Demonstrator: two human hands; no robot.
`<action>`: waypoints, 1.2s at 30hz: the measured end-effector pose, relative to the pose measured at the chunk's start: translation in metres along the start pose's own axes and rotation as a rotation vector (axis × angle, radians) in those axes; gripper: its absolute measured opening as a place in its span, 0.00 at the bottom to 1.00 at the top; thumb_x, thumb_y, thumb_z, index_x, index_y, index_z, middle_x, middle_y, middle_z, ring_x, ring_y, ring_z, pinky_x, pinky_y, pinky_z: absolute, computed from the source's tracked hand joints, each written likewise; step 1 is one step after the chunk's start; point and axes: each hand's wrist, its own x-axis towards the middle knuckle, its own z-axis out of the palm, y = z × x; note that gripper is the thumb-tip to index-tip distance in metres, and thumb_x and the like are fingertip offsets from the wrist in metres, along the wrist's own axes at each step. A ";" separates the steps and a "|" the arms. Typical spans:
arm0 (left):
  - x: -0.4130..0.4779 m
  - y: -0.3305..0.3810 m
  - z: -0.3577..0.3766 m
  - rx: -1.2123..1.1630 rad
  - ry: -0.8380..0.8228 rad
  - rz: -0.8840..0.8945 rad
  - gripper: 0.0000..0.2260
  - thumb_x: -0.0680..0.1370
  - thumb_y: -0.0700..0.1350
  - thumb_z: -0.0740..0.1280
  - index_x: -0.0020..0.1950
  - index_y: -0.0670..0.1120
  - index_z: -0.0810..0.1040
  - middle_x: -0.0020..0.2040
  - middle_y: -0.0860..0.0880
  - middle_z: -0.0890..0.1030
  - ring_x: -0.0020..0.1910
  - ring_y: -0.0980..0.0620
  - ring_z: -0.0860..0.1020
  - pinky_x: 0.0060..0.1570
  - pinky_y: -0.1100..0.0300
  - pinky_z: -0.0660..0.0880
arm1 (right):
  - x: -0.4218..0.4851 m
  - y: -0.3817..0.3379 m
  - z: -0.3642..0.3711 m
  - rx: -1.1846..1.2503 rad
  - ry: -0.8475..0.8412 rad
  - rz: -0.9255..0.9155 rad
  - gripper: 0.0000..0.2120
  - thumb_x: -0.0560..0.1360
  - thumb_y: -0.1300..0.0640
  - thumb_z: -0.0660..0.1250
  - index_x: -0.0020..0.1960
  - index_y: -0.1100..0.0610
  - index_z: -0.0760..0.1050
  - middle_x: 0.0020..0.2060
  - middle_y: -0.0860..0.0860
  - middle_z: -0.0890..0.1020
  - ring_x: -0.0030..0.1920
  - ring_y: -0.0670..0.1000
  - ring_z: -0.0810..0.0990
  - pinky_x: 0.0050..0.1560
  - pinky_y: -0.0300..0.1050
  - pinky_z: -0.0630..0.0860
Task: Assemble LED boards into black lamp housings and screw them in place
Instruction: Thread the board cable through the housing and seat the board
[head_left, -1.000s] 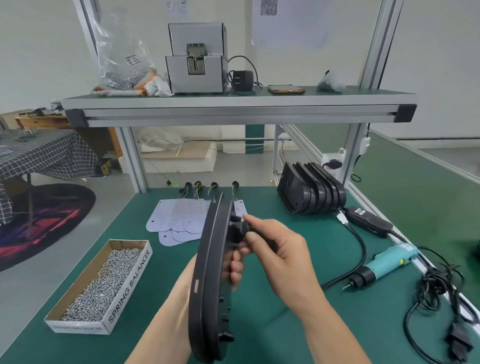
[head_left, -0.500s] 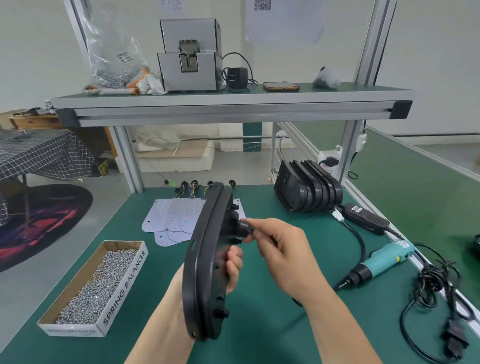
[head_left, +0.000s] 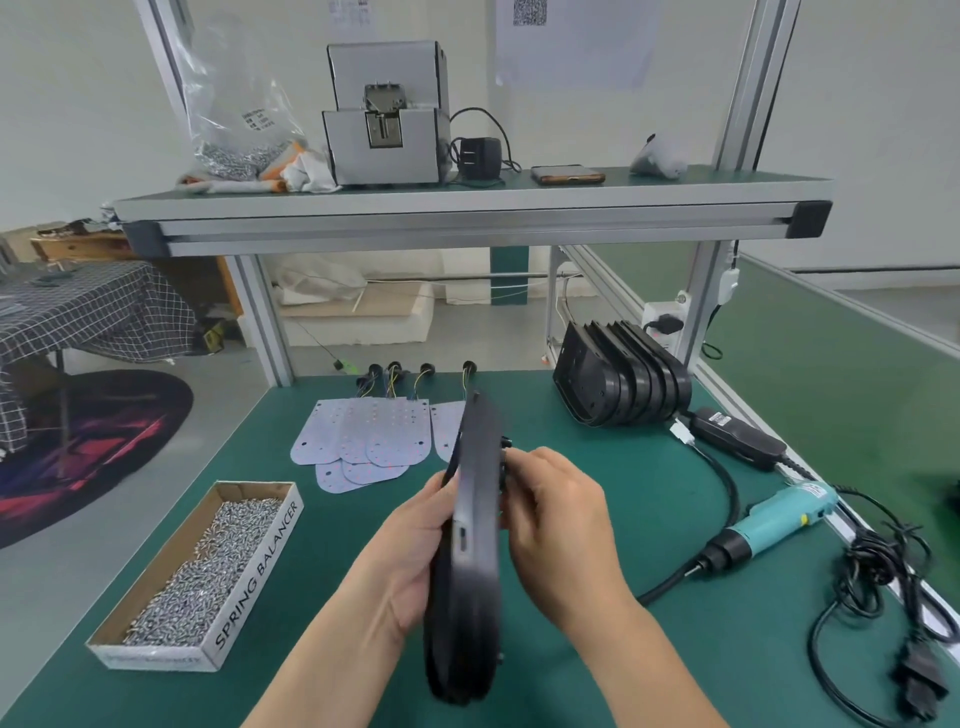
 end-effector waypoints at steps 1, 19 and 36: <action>0.000 0.002 0.003 -0.004 0.004 0.028 0.10 0.74 0.45 0.71 0.51 0.39 0.81 0.38 0.44 0.85 0.32 0.49 0.83 0.29 0.60 0.79 | 0.001 0.008 0.003 0.002 -0.029 0.045 0.13 0.77 0.68 0.66 0.41 0.52 0.80 0.33 0.45 0.73 0.35 0.45 0.70 0.39 0.44 0.70; 0.042 0.000 -0.020 0.733 0.379 0.251 0.07 0.82 0.42 0.63 0.58 0.49 0.70 0.52 0.49 0.80 0.48 0.49 0.77 0.47 0.54 0.75 | -0.021 0.083 0.044 0.040 -0.149 0.477 0.17 0.78 0.57 0.65 0.35 0.53 0.62 0.29 0.46 0.69 0.29 0.45 0.63 0.32 0.37 0.65; -0.003 0.093 -0.163 1.630 1.089 0.338 0.09 0.78 0.37 0.62 0.52 0.45 0.81 0.50 0.41 0.79 0.42 0.40 0.78 0.44 0.50 0.77 | -0.028 0.090 0.058 0.010 -0.096 0.482 0.17 0.78 0.61 0.62 0.33 0.49 0.65 0.33 0.48 0.75 0.36 0.48 0.71 0.35 0.39 0.66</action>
